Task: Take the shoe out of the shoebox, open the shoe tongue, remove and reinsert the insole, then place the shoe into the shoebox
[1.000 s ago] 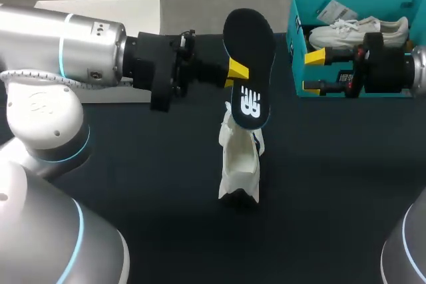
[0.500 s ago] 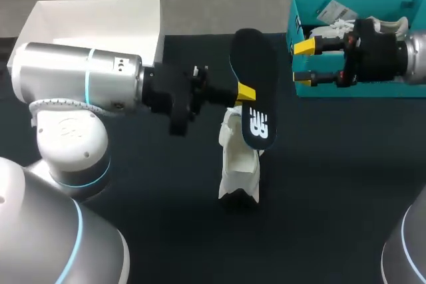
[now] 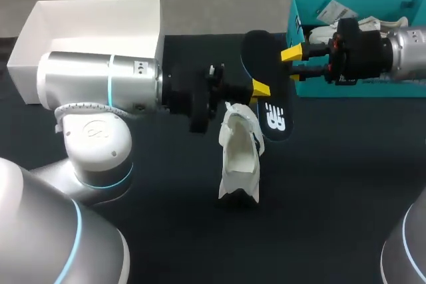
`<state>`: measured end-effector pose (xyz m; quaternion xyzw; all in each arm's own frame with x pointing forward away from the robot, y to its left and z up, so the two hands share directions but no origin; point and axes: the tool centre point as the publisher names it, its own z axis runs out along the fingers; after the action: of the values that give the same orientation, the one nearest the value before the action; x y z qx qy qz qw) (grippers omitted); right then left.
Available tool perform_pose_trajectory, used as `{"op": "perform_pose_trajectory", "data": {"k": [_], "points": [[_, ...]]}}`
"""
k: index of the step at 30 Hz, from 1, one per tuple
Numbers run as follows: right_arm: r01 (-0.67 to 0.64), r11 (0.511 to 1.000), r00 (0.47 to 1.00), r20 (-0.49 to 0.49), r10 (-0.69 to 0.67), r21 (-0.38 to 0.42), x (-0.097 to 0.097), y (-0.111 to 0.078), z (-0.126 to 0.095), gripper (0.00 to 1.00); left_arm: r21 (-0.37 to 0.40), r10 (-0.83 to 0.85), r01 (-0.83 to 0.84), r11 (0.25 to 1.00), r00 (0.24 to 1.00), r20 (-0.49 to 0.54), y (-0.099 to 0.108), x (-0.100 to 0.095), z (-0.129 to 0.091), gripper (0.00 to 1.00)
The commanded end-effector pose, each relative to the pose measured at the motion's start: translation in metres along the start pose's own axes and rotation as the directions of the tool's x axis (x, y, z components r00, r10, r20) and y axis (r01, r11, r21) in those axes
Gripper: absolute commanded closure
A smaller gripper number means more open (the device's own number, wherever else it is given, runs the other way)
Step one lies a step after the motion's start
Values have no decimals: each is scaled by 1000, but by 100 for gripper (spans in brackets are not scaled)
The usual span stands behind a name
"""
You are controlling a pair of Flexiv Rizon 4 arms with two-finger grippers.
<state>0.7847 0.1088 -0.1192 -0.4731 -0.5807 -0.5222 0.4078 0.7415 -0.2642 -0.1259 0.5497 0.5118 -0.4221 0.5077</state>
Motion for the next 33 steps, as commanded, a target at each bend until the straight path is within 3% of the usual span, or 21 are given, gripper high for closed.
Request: {"op": "perform_pose_trajectory", "data": {"k": [1, 4, 6, 8, 9, 10, 11, 16, 17, 18, 19, 27, 33], "points": [[-7, 1000, 1000, 3, 7, 19, 0, 1, 3, 48, -2, 6, -6, 1000, 1000, -3, 13, -1, 16, 100], [-10, 1000, 1000, 3, 10, 22, 0, 1, 4, 53, -4, 14, -14, 1000, 1000, -3, 16, -1, 18, 100], [-15, 1000, 1000, 4, 15, 22, 0, 1, 5, 65, -10, 15, -15, 1000, 1000, 0, 18, -2, 19, 100], [-16, 1000, 1000, 4, 16, 20, 0, 1, 5, 70, -13, 18, -18, 1000, 1000, -1, 19, -1, 18, 100], [-17, 1000, 1000, 4, 17, 17, 0, 1, 5, 76, -13, 19, -19, 1000, 1000, -2, 19, -2, 18, 100], [-19, 1000, 1000, 7, 19, 13, -1, 1, 5, 94, -11, 20, -20, 1000, 1000, -2, 18, -2, 17, 100], [-19, 1000, 1000, 8, 19, 10, -2, 1, 4, 100, -10, 20, -21, 1000, 1000, -3, 18, -2, 16, 100], [-23, 1000, 1000, 10, 23, -4, -6, 2, 4, 100, 10, 24, -24, 1000, 999, -26, 12, -2, 11, 100], [-24, 1000, 1000, 10, 24, -6, -8, 3, 4, 100, 15, 30, -29, 999, 999, -41, 11, -3, 10, 73], [-25, 1000, 1000, 10, 25, -9, -9, 3, 4, 100, 18, 39, -38, 999, 998, -57, 12, -2, 8, 26], [-27, 1000, 1000, 12, 27, -12, -10, 3, 4, 100, 26, 39, -37, 999, 997, -73, 12, -3, 6, 0], [-67, 997, 996, 48, 69, -36, -28, 2, 3, 100, 100, 17, 9, 995, 967, -254, 18, -14, -18, 0], [-100, 995, 991, 84, 101, -24, -38, 1, 7, 100, 100, -11, 59, 993, 907, -420, 22, -21, -32, 0]]}}
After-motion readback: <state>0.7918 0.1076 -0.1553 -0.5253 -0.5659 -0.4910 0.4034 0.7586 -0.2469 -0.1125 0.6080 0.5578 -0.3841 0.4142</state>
